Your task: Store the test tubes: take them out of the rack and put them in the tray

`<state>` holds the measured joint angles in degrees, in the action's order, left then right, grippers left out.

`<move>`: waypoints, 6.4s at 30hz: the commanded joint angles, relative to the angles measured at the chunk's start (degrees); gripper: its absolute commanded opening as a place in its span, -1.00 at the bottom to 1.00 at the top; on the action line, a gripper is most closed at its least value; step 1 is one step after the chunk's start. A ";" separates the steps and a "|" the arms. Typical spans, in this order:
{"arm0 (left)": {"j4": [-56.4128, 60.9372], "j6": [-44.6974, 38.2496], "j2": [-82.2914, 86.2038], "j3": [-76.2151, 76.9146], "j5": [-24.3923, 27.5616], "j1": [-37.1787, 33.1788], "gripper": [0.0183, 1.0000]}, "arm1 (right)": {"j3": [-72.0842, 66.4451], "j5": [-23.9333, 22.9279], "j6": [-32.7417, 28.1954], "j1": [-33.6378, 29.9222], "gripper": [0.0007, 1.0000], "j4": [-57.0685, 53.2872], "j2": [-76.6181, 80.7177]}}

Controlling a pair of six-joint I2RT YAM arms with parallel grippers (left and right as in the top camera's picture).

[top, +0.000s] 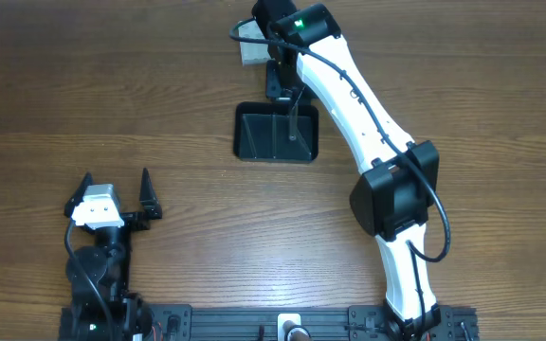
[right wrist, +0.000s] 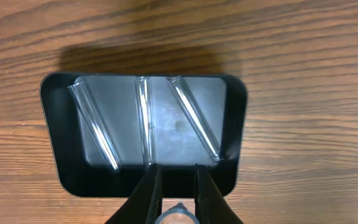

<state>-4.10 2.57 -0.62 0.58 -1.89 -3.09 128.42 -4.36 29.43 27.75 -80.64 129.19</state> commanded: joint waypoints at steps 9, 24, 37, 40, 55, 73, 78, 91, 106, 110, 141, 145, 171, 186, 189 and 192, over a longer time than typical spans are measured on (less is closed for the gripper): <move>-0.04 -0.85 0.46 -0.24 0.39 -0.24 0.99 | 0.52 1.55 0.57 -0.35 -0.83 0.42 2.89; -0.04 -0.85 0.46 -0.24 0.39 -0.24 1.00 | 0.50 1.84 0.57 -0.17 -0.83 2.45 7.65; -0.04 -0.85 0.46 -0.24 0.39 -0.24 0.99 | 0.50 2.62 0.59 -0.17 -0.83 3.72 10.62; -0.04 -0.85 0.46 -0.24 0.39 -0.24 1.00 | 0.46 2.62 0.61 -0.17 -0.83 4.15 10.99; -0.04 -0.85 0.46 -0.24 0.39 -0.24 1.00 | 0.44 2.62 0.79 -0.17 -0.83 5.20 13.27; -0.04 -0.83 0.46 -0.24 0.39 -0.24 1.00 | -0.37 2.60 0.79 -0.35 -0.82 7.04 14.40; -0.04 -0.85 0.46 -0.24 0.39 -0.24 1.00 | -0.83 2.60 0.79 -0.33 -0.82 7.26 14.43; -0.04 -0.83 0.46 -0.24 0.39 -0.24 1.00 | -0.83 2.60 0.76 -0.28 -0.51 7.56 14.43; -0.04 -0.85 0.46 -0.24 0.39 -0.24 0.99 | -0.52 6.10 0.76 0.11 -0.18 4.81 11.76; -0.04 -0.85 0.46 -0.24 0.39 -0.24 0.99 | -0.48 6.25 0.74 0.09 -0.16 3.43 8.90; -0.04 -0.85 0.46 -0.24 0.39 -0.24 1.00 | -0.98 -11.06 -10.91 -6.86 0.99 -16.68 -17.05; -0.04 -0.83 0.46 -0.24 0.39 -0.24 1.00 | -3.63 -10.93 -11.13 -8.76 0.98 -16.65 -22.51; -0.04 -0.85 0.46 -0.24 0.39 -0.24 0.99 | -74.88 -5.22 -27.43 -22.47 0.99 28.85 -81.64; -0.04 -0.85 0.46 -0.24 0.39 -0.24 1.00 | -106.90 -7.28 -32.72 -22.58 0.98 71.60 -104.26; -0.04 -0.85 0.46 -0.24 0.39 -0.24 1.00 | -111.14 -7.28 -32.72 -22.58 0.99 78.31 -106.71; -0.04 -0.85 0.46 -0.24 0.39 -0.24 0.99 | -115.69 -7.28 -32.72 -22.58 0.99 86.14 -108.17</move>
<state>-4.10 2.55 -0.58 0.58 -1.87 -3.09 15.88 -11.29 -3.03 5.61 2.63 22.26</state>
